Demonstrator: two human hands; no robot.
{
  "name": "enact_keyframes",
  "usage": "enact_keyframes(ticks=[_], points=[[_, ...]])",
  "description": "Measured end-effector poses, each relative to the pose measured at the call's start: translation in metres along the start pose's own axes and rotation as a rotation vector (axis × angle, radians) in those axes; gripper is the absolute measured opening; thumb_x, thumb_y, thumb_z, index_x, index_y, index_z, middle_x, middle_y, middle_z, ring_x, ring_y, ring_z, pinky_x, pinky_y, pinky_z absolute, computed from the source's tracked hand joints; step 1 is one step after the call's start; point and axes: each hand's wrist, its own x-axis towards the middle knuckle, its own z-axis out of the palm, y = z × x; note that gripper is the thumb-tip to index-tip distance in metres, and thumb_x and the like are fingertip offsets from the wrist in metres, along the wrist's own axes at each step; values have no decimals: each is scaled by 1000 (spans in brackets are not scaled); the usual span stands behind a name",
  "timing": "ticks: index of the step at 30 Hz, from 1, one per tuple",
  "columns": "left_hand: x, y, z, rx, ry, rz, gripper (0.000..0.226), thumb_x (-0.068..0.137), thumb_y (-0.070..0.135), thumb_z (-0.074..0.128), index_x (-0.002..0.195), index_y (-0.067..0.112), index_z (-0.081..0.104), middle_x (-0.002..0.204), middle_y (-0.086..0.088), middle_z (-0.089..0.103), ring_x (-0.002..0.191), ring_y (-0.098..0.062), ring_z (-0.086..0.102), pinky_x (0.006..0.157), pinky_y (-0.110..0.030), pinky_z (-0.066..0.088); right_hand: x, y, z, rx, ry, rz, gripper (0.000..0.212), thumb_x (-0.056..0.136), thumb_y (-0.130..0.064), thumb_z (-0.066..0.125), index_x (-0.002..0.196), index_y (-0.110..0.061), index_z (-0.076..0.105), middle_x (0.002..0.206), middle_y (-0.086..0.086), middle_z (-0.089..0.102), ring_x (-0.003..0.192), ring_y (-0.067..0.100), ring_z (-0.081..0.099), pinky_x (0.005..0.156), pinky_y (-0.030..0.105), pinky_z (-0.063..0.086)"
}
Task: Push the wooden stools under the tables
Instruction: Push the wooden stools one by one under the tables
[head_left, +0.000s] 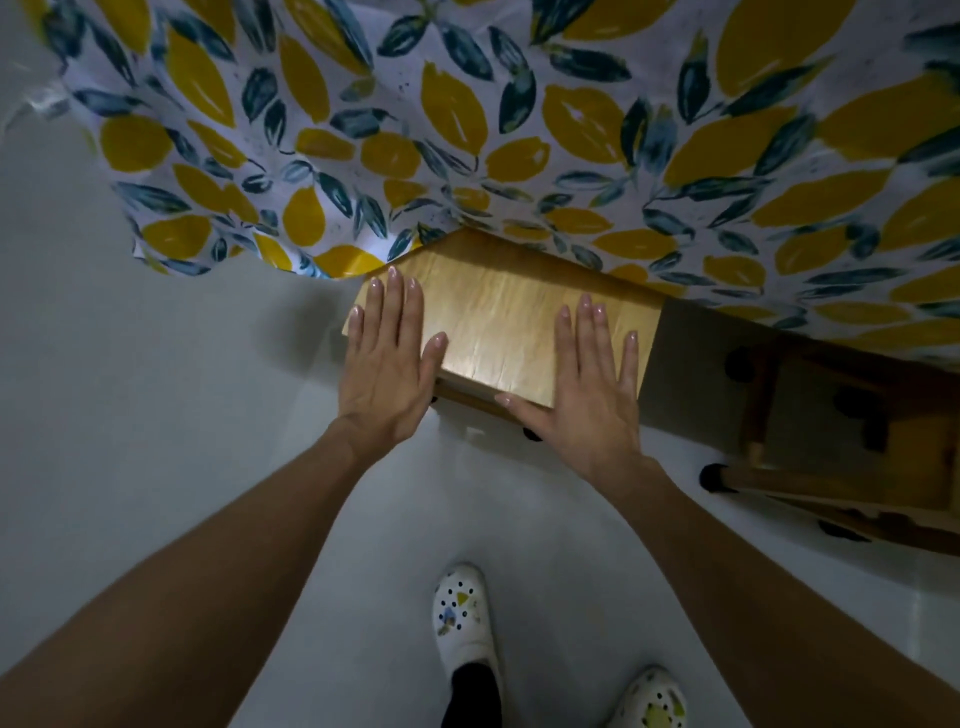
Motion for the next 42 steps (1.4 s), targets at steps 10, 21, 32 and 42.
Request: enact_keyframes(ticks=[10, 21, 32, 42], points=[[9, -6, 0, 1, 36, 35, 61, 99, 42, 14, 151, 11, 6, 161, -10, 2, 148, -24, -5, 119, -39, -2, 7, -5, 6, -92, 37, 27, 112, 78, -86, 21, 154, -6, 1, 162, 14, -6, 150, 25, -8, 120, 53, 2], [14, -4, -5, 11, 8, 17, 62, 99, 44, 12, 151, 12, 3, 161, -9, -1, 148, -24, -7, 119, -40, 0, 14, -2, 3, -61, 3, 11, 111, 77, -86, 15, 154, -7, -1, 162, 13, -9, 149, 24, -12, 119, 53, -1], [17, 1, -5, -2, 0, 19, 64, 98, 46, 10, 151, 12, 2, 161, -10, -2, 148, -25, -8, 118, -40, -2, 20, 4, -2, -51, -14, -11, 112, 77, -85, 19, 153, -7, -5, 162, 13, -12, 148, 25, -16, 119, 53, -4], [20, -4, -5, -15, -3, 38, 66, 97, 48, 9, 151, 11, 1, 160, -11, -4, 147, -27, -9, 119, -40, -3, 20, 0, -3, -36, -21, -4, 111, 77, -85, 16, 153, -7, -8, 161, 13, -17, 147, 25, -19, 119, 53, -4]])
